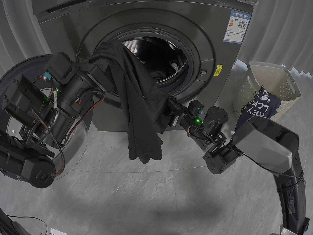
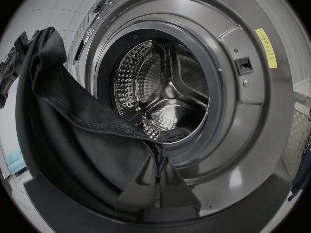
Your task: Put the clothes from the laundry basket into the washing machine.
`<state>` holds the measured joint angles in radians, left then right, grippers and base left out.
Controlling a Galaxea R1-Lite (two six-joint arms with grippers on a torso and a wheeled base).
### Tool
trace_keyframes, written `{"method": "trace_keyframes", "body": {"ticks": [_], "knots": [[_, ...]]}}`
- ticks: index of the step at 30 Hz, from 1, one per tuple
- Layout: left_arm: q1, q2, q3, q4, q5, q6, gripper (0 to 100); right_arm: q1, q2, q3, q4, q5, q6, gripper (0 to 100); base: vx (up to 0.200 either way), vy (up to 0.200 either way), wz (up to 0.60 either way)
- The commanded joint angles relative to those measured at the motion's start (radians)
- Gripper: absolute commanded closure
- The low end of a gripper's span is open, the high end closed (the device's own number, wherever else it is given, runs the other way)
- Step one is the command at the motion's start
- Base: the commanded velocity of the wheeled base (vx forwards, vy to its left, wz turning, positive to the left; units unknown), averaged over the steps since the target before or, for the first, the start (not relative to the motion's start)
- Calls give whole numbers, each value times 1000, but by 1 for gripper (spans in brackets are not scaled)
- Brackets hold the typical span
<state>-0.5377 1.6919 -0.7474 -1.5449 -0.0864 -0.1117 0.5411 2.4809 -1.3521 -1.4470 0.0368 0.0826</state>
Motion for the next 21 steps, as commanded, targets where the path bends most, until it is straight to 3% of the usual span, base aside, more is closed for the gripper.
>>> {"method": "trace_keyframes", "body": {"ticks": [1,8,14,15,21], "knots": [[58,8,-4,0,-3,0,100,-24,-191,248,-53,8,2,100,0,0,0],[91,28,7,-1,-23,-2,100,-35,-369,427,-62,11,5,100,0,0,0],[90,34,25,-1,-23,-2,100,-24,-448,449,-64,2,26,100,0,0,0],[85,52,48,-1,-21,0,100,-4,-533,499,-88,-8,56,100,0,0,0],[85,74,74,-1,-21,-20,100,13,-599,584,-95,-32,83,100,0,0,0]]}}
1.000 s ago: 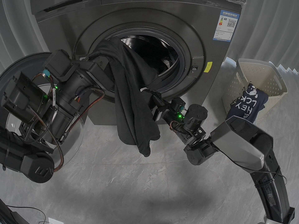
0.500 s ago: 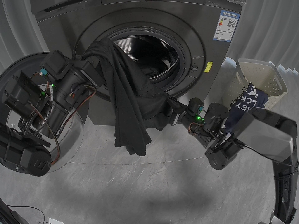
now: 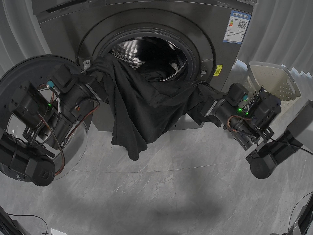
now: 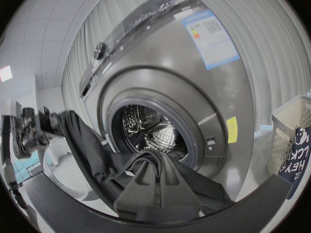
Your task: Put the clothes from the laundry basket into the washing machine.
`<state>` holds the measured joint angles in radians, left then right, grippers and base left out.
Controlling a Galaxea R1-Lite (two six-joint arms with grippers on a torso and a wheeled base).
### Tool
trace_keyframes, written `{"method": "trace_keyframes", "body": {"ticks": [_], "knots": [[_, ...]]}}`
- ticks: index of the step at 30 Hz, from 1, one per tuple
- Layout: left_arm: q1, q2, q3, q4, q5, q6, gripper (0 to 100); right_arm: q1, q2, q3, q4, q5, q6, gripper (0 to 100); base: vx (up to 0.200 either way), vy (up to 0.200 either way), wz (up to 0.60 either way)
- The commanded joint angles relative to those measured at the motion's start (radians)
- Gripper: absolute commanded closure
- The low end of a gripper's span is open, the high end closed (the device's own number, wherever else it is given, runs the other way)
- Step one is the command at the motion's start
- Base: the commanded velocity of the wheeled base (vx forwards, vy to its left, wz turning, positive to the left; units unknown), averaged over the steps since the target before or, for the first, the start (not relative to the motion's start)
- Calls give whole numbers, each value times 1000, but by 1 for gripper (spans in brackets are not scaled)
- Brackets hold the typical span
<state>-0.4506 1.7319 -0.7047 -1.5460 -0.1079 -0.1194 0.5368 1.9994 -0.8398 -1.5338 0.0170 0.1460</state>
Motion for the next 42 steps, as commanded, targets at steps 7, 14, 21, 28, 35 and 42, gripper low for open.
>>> {"method": "trace_keyframes", "body": {"ticks": [7,14,21,28,35,42], "knots": [[-3,83,80,0,2,-16,100,23,-143,68,-8,-12,23,100,0,0,0],[-2,190,145,1,5,-16,0,40,-142,71,-8,-12,23,100,0,0,0],[-3,314,148,4,13,-16,0,80,-136,54,-6,-46,26,100,0,0,0],[-22,417,156,1,19,0,0,97,-117,5,-5,-92,34,100,0,0,0],[-28,448,217,1,10,32,0,91,-105,-21,-6,-94,34,100,0,0,0],[-31,483,272,1,14,47,0,86,-100,-22,-6,-94,35,100,0,0,0]]}}
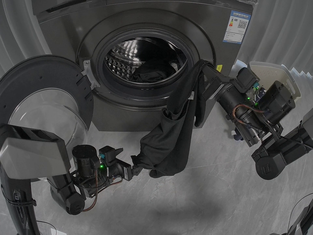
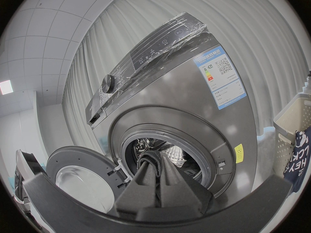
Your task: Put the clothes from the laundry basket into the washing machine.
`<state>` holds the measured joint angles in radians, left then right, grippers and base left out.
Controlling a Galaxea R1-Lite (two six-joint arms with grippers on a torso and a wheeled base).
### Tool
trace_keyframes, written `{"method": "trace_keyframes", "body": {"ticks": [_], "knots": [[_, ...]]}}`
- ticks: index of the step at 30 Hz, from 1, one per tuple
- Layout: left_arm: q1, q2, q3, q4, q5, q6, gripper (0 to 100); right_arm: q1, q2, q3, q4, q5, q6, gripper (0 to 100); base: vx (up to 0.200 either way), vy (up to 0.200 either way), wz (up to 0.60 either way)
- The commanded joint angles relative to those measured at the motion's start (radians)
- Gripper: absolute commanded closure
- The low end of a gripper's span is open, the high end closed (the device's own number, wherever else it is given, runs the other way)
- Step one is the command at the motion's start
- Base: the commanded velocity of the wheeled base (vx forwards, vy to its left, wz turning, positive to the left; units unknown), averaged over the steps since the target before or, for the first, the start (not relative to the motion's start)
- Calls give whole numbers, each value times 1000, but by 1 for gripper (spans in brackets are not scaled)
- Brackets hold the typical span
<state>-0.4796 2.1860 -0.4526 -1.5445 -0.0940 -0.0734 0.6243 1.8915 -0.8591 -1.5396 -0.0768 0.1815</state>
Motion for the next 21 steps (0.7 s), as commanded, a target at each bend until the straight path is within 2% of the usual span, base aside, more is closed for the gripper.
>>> {"method": "trace_keyframes", "body": {"ticks": [1,5,12,13,15,21], "knots": [[-10,29,38,0,0,7,0,-3,6,-11,-1,0,0,100,0,0,0],[-16,25,92,0,-4,43,0,-6,5,-17,-1,0,0,100,0,0,0],[-17,26,143,0,-9,52,0,-5,8,-17,-1,0,0,100,0,0,0],[-22,26,155,0,-41,66,0,2,8,-17,-2,0,0,100,0,0,0],[-25,21,158,-2,-62,69,0,2,6,-18,-2,0,0,100,0,0,0],[-54,28,209,-2,-99,76,0,-6,3,-40,-2,0,0,100,0,0,0]]}}
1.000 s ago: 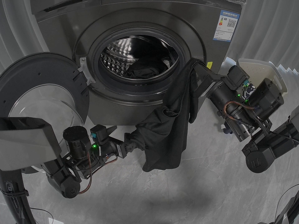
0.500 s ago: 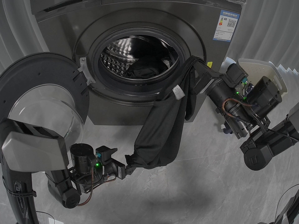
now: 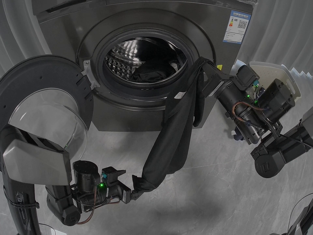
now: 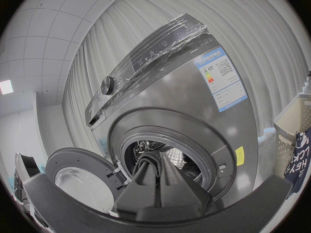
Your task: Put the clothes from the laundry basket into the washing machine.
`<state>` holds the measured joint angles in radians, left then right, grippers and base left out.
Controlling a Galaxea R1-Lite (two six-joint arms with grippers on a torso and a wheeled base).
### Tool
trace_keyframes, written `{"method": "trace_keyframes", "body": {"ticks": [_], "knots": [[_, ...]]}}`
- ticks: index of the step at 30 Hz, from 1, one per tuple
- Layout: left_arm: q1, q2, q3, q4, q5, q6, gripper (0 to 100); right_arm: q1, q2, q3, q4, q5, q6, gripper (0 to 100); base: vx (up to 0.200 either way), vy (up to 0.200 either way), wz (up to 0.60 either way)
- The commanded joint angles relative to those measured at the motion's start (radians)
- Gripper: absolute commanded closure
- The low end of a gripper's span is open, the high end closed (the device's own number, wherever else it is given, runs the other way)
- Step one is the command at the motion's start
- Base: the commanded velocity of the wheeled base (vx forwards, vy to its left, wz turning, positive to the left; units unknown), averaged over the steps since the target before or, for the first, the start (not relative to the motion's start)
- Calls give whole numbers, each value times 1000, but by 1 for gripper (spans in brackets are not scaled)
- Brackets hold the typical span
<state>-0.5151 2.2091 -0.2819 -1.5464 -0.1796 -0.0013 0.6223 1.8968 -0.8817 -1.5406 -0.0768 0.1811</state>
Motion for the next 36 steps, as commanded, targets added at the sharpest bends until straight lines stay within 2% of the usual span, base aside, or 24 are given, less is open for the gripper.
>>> {"method": "trace_keyframes", "body": {"ticks": [1,3,4,8,19,21,24,29,31,36], "knots": [[-20,7,47,0,-15,12,0,-6,-2,-23,1,0,0,100,0,0,0],[-20,9,50,0,-15,18,0,-6,-2,-26,-1,0,1,100,0,0,0],[-16,11,58,2,-15,38,0,-7,-8,-46,1,-1,1,100,0,0,0],[-11,14,66,2,-17,38,0,-7,-13,-66,2,-29,8,100,0,0,0],[-16,-32,-31,0,-21,38,0,-10,-13,-83,2,-34,17,100,0,0,0],[-20,-68,-26,0,-34,30,0,-21,-16,-91,4,-34,17,100,0,0,0],[-19,-117,-11,0,-67,37,0,-32,-16,-97,4,-34,21,100,0,0,0],[-5,-184,-6,0,-66,38,0,-29,-13,-100,2,-35,21,100,0,0,0],[4,-221,-3,0,-66,24,0,-32,-15,-106,4,-35,21,100,0,0,0],[56,-278,38,0,-72,38,0,-66,-8,-122,5,-37,23,100,0,0,0]]}}
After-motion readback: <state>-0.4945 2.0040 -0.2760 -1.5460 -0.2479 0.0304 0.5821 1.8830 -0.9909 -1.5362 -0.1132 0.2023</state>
